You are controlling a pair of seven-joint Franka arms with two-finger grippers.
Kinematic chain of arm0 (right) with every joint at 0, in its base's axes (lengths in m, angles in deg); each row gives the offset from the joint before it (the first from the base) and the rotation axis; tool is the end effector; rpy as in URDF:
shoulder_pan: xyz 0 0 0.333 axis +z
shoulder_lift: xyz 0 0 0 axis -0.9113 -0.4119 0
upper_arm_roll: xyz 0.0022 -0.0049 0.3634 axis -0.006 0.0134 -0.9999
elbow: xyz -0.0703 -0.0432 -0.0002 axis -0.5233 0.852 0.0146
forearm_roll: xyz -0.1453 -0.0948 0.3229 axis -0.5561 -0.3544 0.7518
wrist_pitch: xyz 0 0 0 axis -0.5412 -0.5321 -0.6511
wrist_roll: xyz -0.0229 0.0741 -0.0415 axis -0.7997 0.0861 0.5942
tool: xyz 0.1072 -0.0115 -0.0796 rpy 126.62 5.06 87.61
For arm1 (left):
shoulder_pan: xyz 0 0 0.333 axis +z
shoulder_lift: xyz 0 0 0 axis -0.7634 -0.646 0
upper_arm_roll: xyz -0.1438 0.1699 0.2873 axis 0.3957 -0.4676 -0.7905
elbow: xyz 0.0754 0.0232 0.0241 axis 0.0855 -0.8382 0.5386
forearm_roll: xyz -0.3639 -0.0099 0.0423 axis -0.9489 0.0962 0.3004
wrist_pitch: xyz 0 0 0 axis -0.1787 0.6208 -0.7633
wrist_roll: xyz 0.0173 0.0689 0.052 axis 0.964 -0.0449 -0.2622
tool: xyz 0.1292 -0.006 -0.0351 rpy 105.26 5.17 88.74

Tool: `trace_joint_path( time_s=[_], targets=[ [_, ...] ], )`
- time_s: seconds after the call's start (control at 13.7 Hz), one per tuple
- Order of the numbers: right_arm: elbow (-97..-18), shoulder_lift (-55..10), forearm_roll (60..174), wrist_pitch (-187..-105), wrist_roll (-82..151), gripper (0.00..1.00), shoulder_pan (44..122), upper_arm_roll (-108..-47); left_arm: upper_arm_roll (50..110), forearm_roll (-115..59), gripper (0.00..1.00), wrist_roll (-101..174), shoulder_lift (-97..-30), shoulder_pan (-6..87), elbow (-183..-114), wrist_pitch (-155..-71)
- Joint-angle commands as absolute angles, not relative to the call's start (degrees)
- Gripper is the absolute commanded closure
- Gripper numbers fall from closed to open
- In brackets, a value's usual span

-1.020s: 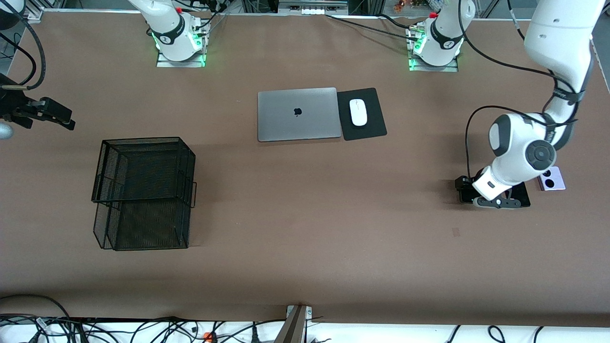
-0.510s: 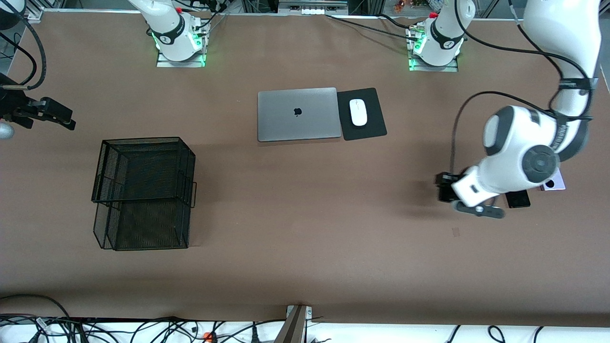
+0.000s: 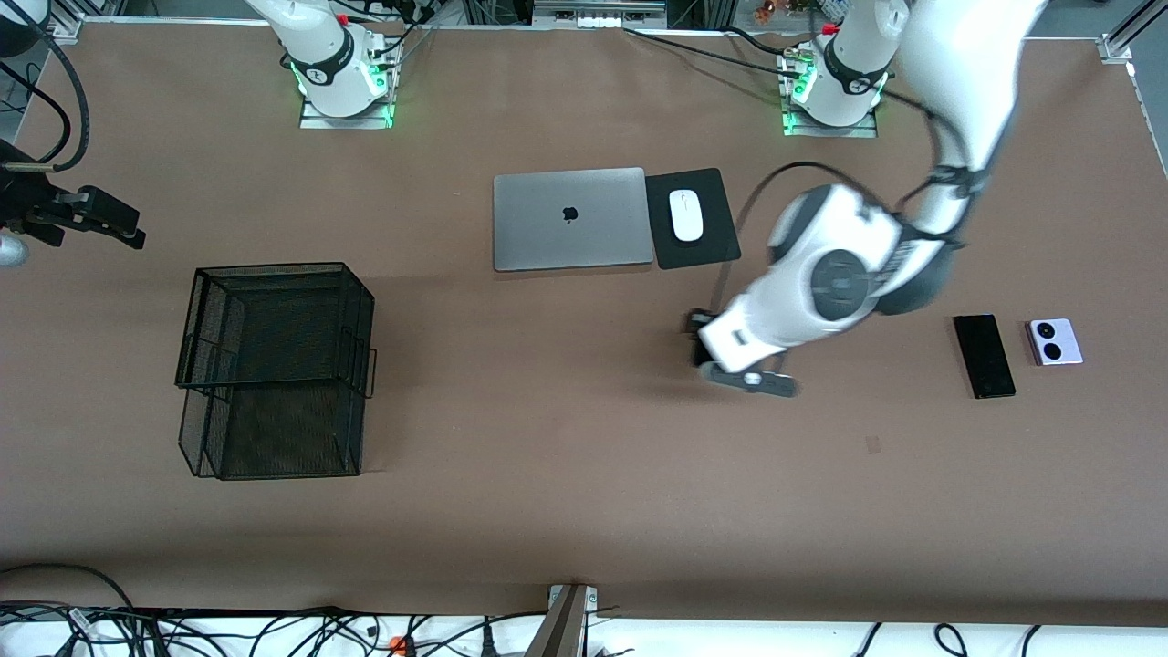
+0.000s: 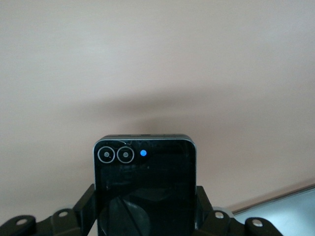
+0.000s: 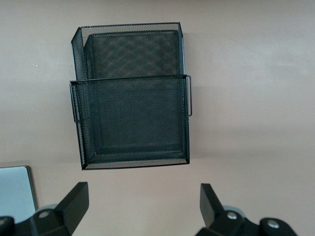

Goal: Place phones with both arms
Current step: 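Lift and carry the black flip phone toward the laptop with the left gripper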

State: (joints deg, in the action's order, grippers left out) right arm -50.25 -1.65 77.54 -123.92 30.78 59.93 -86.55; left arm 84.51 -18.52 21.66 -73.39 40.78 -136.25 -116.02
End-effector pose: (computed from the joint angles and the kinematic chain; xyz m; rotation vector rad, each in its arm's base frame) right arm 0.5464 -0.0244 0.6159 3.1077 -0.0190 -0.0159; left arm 0.6227 -0.3277 0.3431 2.9347 -0.1744 -0.1623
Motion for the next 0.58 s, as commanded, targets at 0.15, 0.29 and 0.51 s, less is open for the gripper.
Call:
trace_joint_path(
  time_s=[0.15,0.29,0.51],
  targets=[
    [-50.17,-0.92,78.24,-123.39,31.84,0.0,60.05,-86.46,80.21,-16.68,0.75,9.79,-82.93,27.38,-132.44,-130.77],
    [-50.26,-1.36,78.51,-123.66,31.84,0.0,59.97,-86.28,75.65,-15.35,0.75,5.91,-85.48,21.05,-132.35,-135.08],
    [-50.35,-1.36,78.51,-123.39,31.76,0.0,59.97,-86.28,71.15,-15.35,0.73,1.87,-87.51,15.23,-132.18,-136.68]
  ],
)
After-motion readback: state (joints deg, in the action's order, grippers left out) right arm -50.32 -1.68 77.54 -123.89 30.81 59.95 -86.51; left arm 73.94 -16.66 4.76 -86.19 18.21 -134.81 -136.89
